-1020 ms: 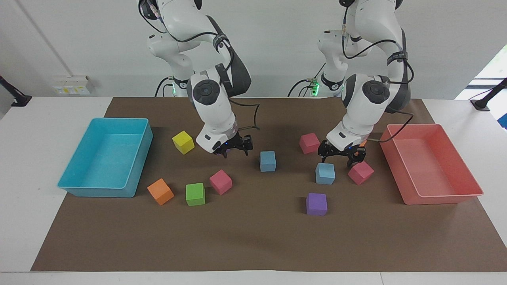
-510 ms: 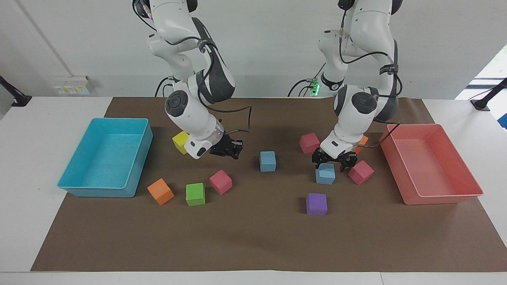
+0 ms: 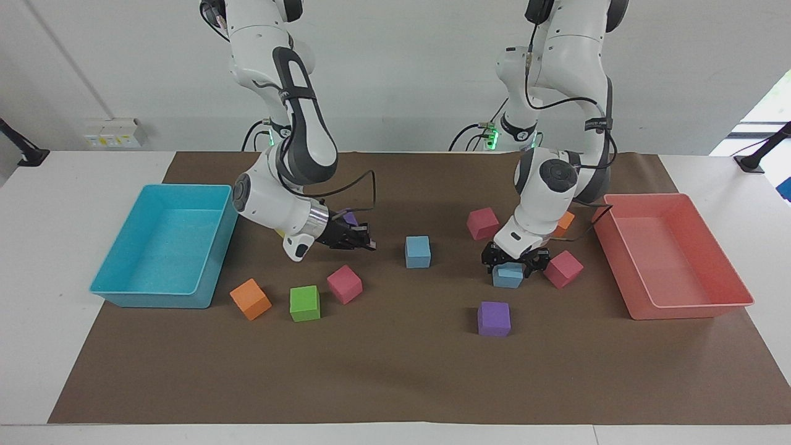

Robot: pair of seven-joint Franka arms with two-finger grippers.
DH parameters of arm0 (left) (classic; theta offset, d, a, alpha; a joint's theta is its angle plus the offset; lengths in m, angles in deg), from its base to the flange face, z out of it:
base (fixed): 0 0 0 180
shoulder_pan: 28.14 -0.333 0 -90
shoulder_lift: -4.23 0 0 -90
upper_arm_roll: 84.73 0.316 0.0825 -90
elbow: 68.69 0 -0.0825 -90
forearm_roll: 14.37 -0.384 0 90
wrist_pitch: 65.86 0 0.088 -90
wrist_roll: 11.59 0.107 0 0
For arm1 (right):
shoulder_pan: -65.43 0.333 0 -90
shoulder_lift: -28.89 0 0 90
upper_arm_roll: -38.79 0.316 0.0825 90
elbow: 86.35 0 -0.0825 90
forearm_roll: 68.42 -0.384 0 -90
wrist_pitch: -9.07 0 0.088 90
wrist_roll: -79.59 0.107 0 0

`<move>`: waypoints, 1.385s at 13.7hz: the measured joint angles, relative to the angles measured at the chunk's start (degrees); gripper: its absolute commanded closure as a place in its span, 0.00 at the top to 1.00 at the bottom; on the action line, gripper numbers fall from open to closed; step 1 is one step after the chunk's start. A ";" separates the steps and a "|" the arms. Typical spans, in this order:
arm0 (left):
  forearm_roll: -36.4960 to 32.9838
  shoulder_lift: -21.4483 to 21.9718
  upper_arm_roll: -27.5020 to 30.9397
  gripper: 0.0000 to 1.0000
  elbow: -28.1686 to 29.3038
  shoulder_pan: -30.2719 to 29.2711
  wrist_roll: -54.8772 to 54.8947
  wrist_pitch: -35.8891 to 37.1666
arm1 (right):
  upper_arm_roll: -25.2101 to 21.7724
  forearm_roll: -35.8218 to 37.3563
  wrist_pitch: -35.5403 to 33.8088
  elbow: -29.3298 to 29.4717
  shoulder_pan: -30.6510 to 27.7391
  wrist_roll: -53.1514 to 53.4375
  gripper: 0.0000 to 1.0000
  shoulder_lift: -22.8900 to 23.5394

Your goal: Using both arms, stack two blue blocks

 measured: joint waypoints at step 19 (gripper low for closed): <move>0.00 1.41 0.12 0.00 -0.31 0.04 -0.66 0.29 | 0.13 -11.64 1.40 -4.89 0.32 -2.41 0.00 1.63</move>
